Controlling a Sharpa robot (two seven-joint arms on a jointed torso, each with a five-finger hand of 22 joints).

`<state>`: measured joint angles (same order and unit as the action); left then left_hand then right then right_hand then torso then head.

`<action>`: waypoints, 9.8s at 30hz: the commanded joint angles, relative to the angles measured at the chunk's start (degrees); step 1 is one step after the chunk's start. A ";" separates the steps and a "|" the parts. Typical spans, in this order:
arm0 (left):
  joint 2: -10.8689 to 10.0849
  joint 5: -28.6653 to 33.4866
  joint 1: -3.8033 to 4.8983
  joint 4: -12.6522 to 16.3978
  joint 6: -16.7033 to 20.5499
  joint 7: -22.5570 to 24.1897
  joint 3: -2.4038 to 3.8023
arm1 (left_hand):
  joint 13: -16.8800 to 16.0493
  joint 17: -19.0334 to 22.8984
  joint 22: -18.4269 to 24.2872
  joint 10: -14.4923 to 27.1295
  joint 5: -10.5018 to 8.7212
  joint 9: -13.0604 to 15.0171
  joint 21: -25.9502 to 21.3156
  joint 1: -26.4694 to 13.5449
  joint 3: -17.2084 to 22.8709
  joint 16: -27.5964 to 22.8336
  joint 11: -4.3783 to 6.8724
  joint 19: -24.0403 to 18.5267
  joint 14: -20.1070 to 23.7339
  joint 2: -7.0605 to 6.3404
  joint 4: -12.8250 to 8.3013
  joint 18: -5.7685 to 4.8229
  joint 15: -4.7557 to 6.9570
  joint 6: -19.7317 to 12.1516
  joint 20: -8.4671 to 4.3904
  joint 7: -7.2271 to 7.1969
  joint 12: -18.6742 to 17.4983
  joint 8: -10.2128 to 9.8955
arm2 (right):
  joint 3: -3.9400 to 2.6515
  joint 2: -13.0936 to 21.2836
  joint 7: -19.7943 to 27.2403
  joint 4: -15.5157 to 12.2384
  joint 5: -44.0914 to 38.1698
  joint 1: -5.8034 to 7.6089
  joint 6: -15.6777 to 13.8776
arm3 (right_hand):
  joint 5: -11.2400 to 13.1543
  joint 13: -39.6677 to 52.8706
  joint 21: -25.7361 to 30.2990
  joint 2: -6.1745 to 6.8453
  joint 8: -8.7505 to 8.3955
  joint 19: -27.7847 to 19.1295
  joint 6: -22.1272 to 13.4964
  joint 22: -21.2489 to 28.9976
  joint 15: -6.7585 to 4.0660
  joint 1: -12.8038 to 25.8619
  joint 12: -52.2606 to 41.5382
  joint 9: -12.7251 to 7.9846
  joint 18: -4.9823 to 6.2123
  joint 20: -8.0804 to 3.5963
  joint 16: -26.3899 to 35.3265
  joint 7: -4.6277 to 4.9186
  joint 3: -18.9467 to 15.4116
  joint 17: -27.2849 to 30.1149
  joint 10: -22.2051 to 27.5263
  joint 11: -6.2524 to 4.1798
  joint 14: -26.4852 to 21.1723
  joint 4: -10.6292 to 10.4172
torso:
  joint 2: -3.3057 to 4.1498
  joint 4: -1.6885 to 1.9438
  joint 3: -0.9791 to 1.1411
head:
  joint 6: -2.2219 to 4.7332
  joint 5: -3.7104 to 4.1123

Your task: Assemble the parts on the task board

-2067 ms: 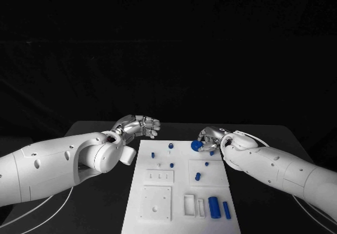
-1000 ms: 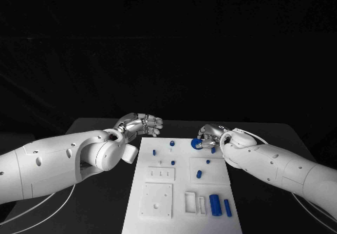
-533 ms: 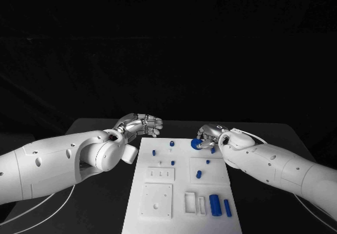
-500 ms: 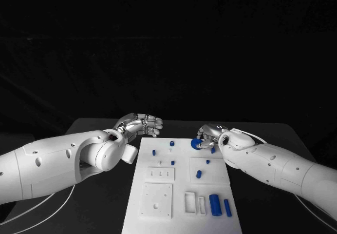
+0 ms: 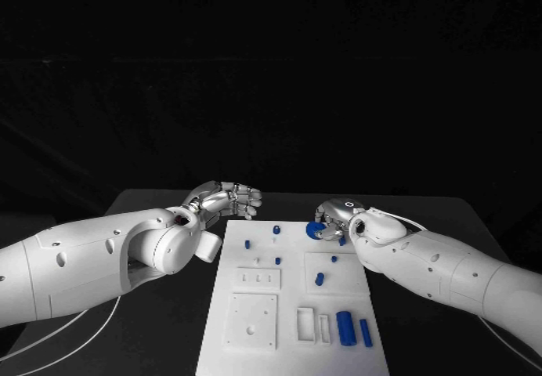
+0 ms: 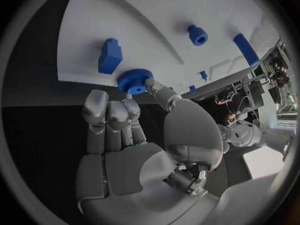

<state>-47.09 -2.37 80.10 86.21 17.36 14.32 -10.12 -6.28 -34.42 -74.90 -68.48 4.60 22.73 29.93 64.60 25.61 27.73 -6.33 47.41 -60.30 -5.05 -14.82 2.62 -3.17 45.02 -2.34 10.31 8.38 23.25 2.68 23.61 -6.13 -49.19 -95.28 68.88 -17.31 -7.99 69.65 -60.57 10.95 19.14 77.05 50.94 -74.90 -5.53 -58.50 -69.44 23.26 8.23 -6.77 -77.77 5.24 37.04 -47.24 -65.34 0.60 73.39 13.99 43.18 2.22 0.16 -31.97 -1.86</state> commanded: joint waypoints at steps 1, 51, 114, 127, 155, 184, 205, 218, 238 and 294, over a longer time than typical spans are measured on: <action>0.01 -0.26 0.13 0.19 -0.68 0.30 0.06 | -0.09 -0.10 -1.07 -0.29 -0.16 0.07 0.38 -0.68 0.17 -0.27 -0.06 -0.52 -0.26 0.03 -0.30 0.95 -0.19 0.25 -0.03 -0.04 -0.19 -0.37 | 0.68 0.03 -0.35 -0.14 -0.86 -1.22 4.24 | -0.12 -0.14 -0.32 -0.54 0.68 -0.06 4.00 -1.01 -0.41 0.90 0.02 0.52 6.77 0.54 0.27 1.45 0.22 -0.16 -0.19 -0.32 0.24 -0.89 | -0.01 -0.01 0.00 | 0.02 0.03; -0.13 -0.38 0.40 0.03 -0.42 0.33 0.08 | -0.11 -0.20 -1.07 -0.29 -0.15 0.10 0.46 -0.71 0.32 -0.30 -0.07 -0.54 -0.29 0.01 -0.40 0.97 -0.18 0.25 -0.03 -0.04 -0.23 -0.37 | 0.43 -2.03 -9.97 -15.38 -17.81 -0.39 -6.72 | 4.96 -0.12 -1.17 2.13 1.18 0.74 7.10 -0.72 -1.47 -0.74 0.00 2.00 6.77 0.57 1.28 0.29 8.61 -1.49 -2.08 -1.46 0.93 -6.20 | 0.11 0.29 -0.32 | 0.47 -0.87; 1.98 -0.37 1.61 -0.35 -0.71 -0.07 0.09 | -0.14 -0.32 -1.05 -0.27 -0.19 0.14 0.55 -0.85 0.46 -0.38 -0.09 -0.59 -0.28 0.00 -0.52 0.97 -0.19 0.23 -0.03 -0.02 -0.31 -0.39 | 2.74 -7.66 -6.51 -7.10 -12.75 -1.39 -3.54 | 4.91 -2.54 -0.87 4.20 -2.66 0.25 0.70 -0.58 0.43 -1.33 2.92 0.71 6.77 0.50 2.23 2.46 6.89 -1.92 1.18 0.60 1.00 -6.40 | 0.04 -0.01 0.02 | -0.69 -2.03; 1.78 -0.37 1.69 -0.33 -0.72 -0.23 0.09 | -0.14 -0.34 -1.05 -0.26 -0.22 0.15 0.56 -0.88 0.47 -0.39 -0.10 -0.60 -0.28 -0.04 -0.55 0.97 -0.19 0.22 -0.02 -0.02 -0.33 -0.40 | 2.74 -7.27 -6.60 -6.53 -11.16 -1.39 -3.30 | 4.83 -2.52 -0.81 4.13 -3.54 0.17 -1.20 -0.56 0.44 -0.92 2.83 0.36 6.77 0.49 2.35 2.50 5.41 -2.13 1.25 0.63 0.98 -6.40 | 0.05 -0.02 0.13 | -0.69 -1.97; 1.62 -0.37 1.69 -0.46 -0.78 -0.17 0.08 | -0.16 -0.40 -1.04 -0.26 -0.25 0.17 0.62 -1.01 0.53 -0.41 -0.11 -0.59 -0.31 -0.01 -0.50 0.97 -0.19 0.19 -0.02 0.00 -0.35 -0.42 | 2.72 -6.44 -5.34 -6.36 0.32 -1.35 1.20 | -27.69 -1.55 -1.20 -6.75 -3.35 -0.14 -7.89 -0.80 -2.90 0.03 2.16 1.51 6.77 0.08 2.97 -1.24 10.45 -3.42 -0.05 -2.88 0.83 1.29 | 0.03 0.02 0.01 | -0.77 -2.00; 2.54 -0.45 1.60 -5.27 -0.50 0.67 -0.23 | -0.31 -0.51 -1.03 -0.75 -0.23 0.22 0.69 -1.22 0.63 -0.47 0.10 -0.63 -0.33 0.02 -0.45 0.98 -0.19 0.22 -0.02 0.00 -0.13 -0.41 | -2.80 8.28 8.39 -16.36 21.70 0.96 -6.26 | -10.50 -1.00 -1.22 -3.11 -1.00 0.21 -5.24 -0.65 0.26 2.48 1.61 2.59 6.77 -0.68 3.17 2.45 2.68 -4.02 0.19 0.53 1.21 2.64 | -1.26 -1.15 1.39 | 0.00 -1.42; 2.37 -0.52 -0.19 -6.11 -2.26 1.75 -0.24 | -0.32 -0.54 -1.01 -0.74 -0.18 0.23 0.68 -1.56 0.57 -0.56 0.10 -0.73 -0.23 0.06 -0.36 0.94 -0.23 0.18 0.02 0.02 -0.17 -0.44 | -3.02 13.37 17.33 -8.30 20.01 -2.21 2.01 | -5.44 -1.81 -1.26 -1.75 -0.58 -2.11 -2.17 -1.17 0.67 -2.24 2.34 2.50 6.77 -0.46 3.46 2.70 -7.18 -4.49 2.85 1.07 0.59 2.94 | -2.92 -2.98 3.63 | -0.11 0.58; 2.02 -0.53 -0.35 -6.37 -3.08 1.93 -0.25 | -0.30 -0.56 -0.99 -0.63 -0.12 0.24 0.65 -1.55 0.64 -0.64 0.07 -0.84 -0.13 0.15 -0.42 0.94 -0.26 0.13 0.03 0.04 -0.24 -0.46 | -3.07 10.35 18.65 -2.34 24.89 -5.98 1.16 | -0.92 -2.26 -1.48 -2.91 -2.06 -3.56 -3.51 -1.03 -0.19 -7.17 2.70 1.59 6.77 0.47 3.97 1.80 -11.77 -4.78 3.20 -0.03 0.29 2.83 | -2.73 -3.05 3.24 | -0.83 1.08; 1.37 -1.30 -0.33 -5.47 -2.98 1.63 -0.24 | -0.31 -0.59 -0.98 -0.62 -0.13 0.25 0.64 -1.64 0.64 -0.68 0.05 -0.92 -0.09 0.16 -0.43 0.92 -0.29 0.13 0.06 0.05 -0.26 -0.46 | -3.29 7.99 18.30 1.36 27.32 -6.07 1.22 | -1.32 -2.38 -1.42 -4.56 -2.30 -3.41 -3.29 -0.85 -0.03 -5.82 2.75 1.26 6.77 0.63 4.13 2.02 -11.99 -4.94 3.16 0.17 0.37 2.64 | -2.55 -2.85 2.97 | -1.38 0.92; 0.68 -2.48 -0.26 -4.50 -2.80 1.07 -0.07 | -0.34 -0.70 -0.99 -0.60 -0.28 0.29 0.69 -1.57 0.76 -0.74 0.04 -1.00 -0.09 0.06 -0.58 0.95 -0.30 0.07 0.08 0.08 -0.31 -0.49 | -3.26 4.87 18.39 3.84 28.21 -6.58 2.72 | 4.05 -2.43 -1.51 -7.62 -2.07 -3.04 -0.46 -0.86 -0.01 -3.31 2.44 0.46 6.77 0.70 4.56 2.03 -3.70 -5.64 3.13 0.17 0.71 2.17 | -2.68 -3.02 3.06 | -2.29 -0.34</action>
<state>-46.43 -4.56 79.78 81.55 15.15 15.10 -10.27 -6.56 -35.05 -74.91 -68.88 4.60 22.96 30.38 63.55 26.04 27.32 -6.32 46.80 -60.30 -4.75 -15.25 2.44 -3.16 45.02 -2.15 10.31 8.38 23.03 -0.57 28.57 11.77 -45.36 -67.14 62.33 -14.98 -4.03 67.30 -61.89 3.56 17.07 73.91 48.53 -74.90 -5.50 -61.96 -66.90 23.74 8.25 -6.23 -73.61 5.67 33.15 -52.84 -62.46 0.82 73.77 16.12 40.50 -0.81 3.20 -34.22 -2.14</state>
